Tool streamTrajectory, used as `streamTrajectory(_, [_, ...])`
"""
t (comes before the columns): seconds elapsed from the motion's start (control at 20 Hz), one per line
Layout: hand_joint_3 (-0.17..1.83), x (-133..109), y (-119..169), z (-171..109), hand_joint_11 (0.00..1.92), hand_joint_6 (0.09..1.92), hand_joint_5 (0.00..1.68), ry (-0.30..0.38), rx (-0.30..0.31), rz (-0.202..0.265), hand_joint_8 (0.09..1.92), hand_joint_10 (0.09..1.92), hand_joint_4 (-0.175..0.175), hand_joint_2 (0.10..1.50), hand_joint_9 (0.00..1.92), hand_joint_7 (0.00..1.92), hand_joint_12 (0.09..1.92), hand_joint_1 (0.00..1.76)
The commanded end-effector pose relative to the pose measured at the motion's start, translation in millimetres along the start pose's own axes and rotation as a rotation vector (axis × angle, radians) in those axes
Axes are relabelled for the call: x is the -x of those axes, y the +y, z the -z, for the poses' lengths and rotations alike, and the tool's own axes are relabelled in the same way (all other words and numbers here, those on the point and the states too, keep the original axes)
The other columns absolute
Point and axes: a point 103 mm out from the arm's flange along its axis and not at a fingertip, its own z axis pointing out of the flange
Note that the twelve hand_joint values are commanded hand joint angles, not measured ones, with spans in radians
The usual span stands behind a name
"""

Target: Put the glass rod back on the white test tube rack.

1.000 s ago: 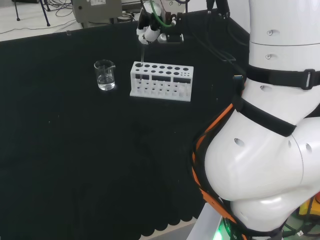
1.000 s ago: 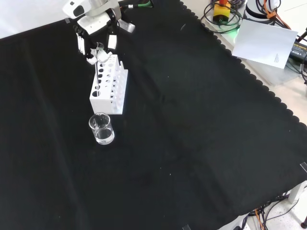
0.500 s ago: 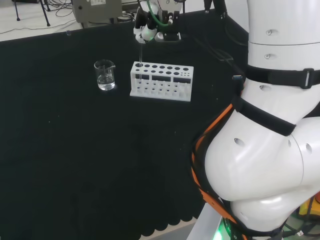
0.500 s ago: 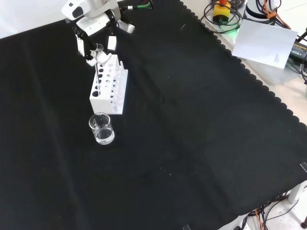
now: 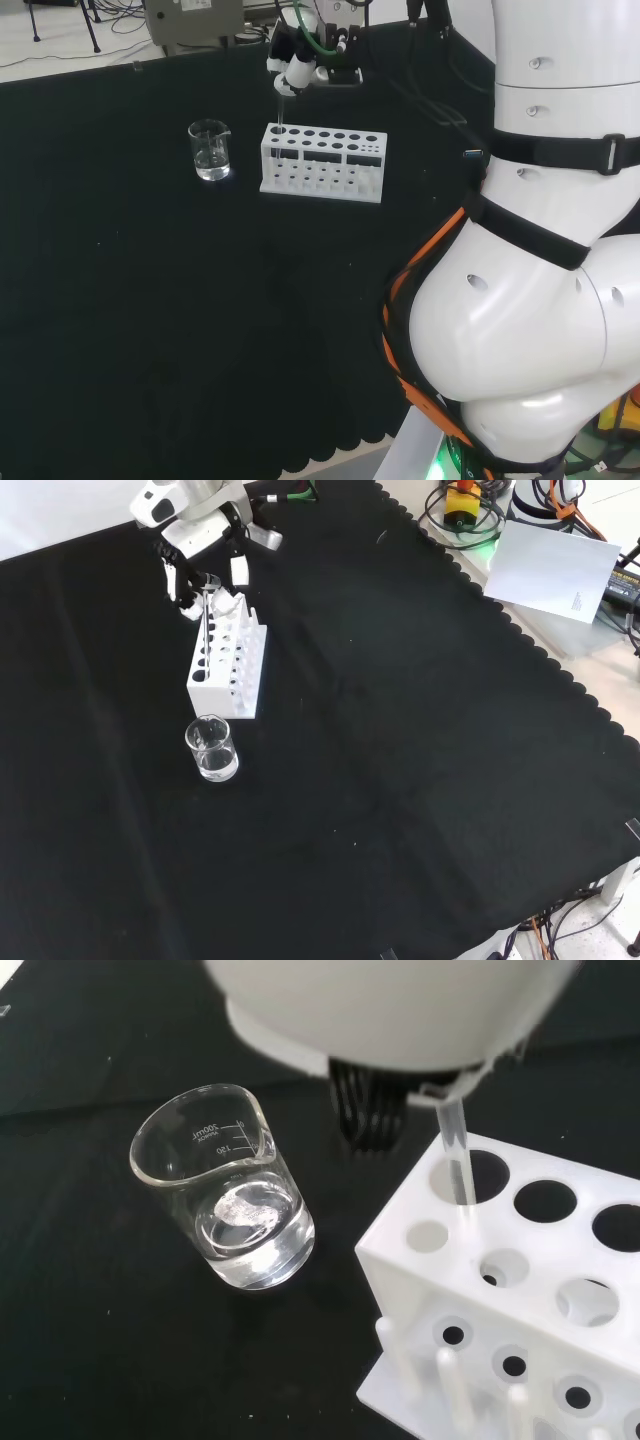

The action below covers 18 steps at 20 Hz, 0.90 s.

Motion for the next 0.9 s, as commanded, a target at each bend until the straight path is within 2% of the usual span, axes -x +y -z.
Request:
streamTrajectory(0.05, [0.95,0.5,-4.3,3.7,1.77,0.91,0.65,-0.008,0.006,0.003,0.81,0.62,-0.175,0.36,1.77,0.95,0.65,1.33])
streamTrajectory(0.15, [0.93,-0.6,-3.7,3.5,1.79,0.92,0.55,-0.012,0.007,0.004,0.84,0.59,-0.175,0.35,1.78,0.87,0.65,1.34])
streamTrajectory(0.3, [0.92,0.3,-4.7,6.6,1.82,0.91,0.49,-0.009,0.018,0.003,0.86,0.57,-0.175,0.35,1.78,0.82,0.66,1.35])
streamTrajectory(0.9, [0.89,-8.9,-13.8,23.8,1.85,0.88,0.47,-0.018,0.048,0.017,0.85,0.54,-0.175,0.35,1.80,0.80,0.70,1.35])
